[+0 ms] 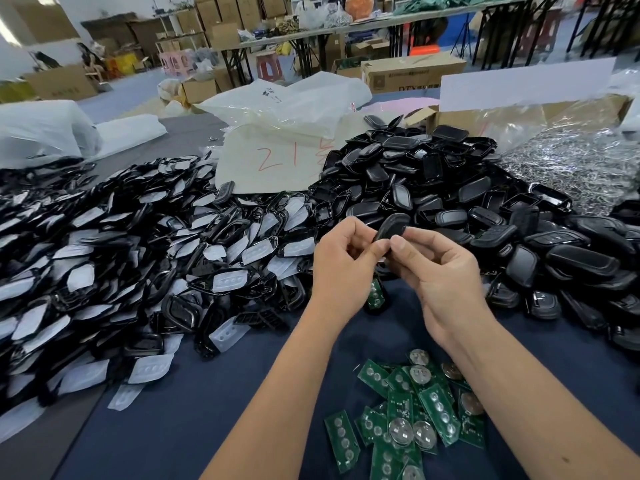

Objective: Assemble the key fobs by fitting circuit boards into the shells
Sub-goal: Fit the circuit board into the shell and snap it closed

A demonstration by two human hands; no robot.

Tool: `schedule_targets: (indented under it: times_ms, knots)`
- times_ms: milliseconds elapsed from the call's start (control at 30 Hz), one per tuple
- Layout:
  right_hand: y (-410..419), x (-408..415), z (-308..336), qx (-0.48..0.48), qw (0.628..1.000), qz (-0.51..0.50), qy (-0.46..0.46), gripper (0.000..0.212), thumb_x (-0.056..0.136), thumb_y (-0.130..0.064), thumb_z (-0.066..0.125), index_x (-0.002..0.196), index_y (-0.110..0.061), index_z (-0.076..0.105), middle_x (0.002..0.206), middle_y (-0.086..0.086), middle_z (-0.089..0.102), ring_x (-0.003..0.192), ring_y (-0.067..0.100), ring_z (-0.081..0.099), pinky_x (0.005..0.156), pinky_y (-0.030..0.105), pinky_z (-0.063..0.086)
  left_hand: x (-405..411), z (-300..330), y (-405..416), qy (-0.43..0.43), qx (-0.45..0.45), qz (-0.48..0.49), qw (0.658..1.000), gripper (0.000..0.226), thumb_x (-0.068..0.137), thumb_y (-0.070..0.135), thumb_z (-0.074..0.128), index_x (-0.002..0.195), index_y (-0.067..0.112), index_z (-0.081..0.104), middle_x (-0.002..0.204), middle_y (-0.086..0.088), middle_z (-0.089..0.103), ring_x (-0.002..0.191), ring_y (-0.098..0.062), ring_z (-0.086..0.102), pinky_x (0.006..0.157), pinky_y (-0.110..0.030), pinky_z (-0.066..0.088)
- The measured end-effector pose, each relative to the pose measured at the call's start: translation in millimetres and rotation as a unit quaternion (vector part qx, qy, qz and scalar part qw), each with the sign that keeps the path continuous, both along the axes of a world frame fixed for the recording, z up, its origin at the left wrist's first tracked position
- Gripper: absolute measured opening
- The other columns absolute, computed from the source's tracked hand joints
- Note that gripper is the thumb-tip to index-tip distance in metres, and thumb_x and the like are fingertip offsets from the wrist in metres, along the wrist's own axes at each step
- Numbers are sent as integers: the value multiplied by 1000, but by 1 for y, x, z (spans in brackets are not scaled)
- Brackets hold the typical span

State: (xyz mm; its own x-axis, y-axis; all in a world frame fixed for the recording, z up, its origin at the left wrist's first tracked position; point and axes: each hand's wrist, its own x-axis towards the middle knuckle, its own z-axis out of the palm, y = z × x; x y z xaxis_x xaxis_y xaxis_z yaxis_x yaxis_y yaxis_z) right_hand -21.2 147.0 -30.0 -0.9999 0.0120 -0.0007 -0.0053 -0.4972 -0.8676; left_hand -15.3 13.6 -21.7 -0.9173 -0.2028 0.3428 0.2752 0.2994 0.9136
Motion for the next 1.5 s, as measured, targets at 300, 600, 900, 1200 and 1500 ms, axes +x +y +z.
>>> schedule_targets:
  times_ms: [300,600,900,1200,1500]
  knots:
    - [2,-1,-5,24,999,-39,2,33,78,-23,86,106,-11,77,99,10,81,96,23,78,82,29,61,5,1,2,90,-206,-2,975,11,82,17,84,85,19,74,79,12,66,78,-7,59,68,-16,44]
    - [23,-15,-6,-95,992,74,-28,31,86,-15,69,115,-5,68,110,14,76,105,27,75,87,32,61,13,4,-19,-197,-337,13,921,36,83,38,83,114,24,71,103,7,67,91,-13,62,82,-31,51]
    - [35,-21,-8,-85,986,139,-38,19,88,-18,69,102,-12,81,109,9,77,105,24,73,88,33,61,11,5,-15,-232,64,-95,966,15,91,6,77,90,18,67,82,-2,67,72,-14,66,69,-29,61]
    - [35,-19,-8,-55,980,188,-35,31,86,-18,68,112,-2,73,103,12,75,94,19,72,85,30,61,7,4,-12,-239,320,-73,914,5,105,13,58,106,18,60,97,-17,72,71,-30,77,56,-26,60]
    - [30,-15,-6,-11,984,179,-24,34,81,-13,71,112,2,73,108,16,75,97,19,72,81,27,60,5,2,-17,-246,324,-50,912,14,96,3,69,109,9,67,85,-9,79,71,-26,77,59,-28,61]
